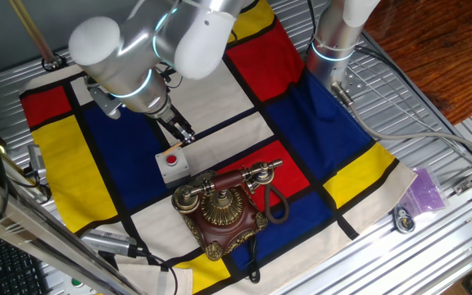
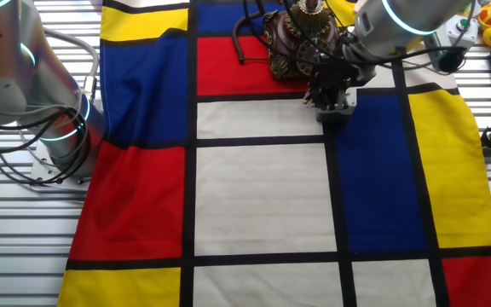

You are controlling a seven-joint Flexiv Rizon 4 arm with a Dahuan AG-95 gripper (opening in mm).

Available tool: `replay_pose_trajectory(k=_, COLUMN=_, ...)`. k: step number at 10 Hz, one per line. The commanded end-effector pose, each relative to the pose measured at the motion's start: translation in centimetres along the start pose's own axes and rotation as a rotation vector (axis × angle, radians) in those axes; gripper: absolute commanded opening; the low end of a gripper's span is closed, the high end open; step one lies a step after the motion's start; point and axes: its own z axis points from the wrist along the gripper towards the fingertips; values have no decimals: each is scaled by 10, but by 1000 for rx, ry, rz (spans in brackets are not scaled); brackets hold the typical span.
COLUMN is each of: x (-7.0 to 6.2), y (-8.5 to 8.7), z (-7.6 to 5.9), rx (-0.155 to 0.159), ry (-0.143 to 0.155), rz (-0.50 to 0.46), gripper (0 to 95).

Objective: Dial a number on an old rotary phone

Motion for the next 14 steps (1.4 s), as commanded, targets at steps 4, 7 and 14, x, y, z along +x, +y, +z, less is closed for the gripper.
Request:
replay_pose_trajectory(k=4, x=-3, y=1, z=5, rx=-23, ry=-4, rz=47, gripper=0)
replay_pose_trajectory(k=7, x=-6, y=5, z=7, rx=-24, ry=-4, rz=64, gripper=0)
replay_pose_trajectory(k=14, x=-11, y=7, z=7, rx=-20, ry=-8, rz=64, gripper=0)
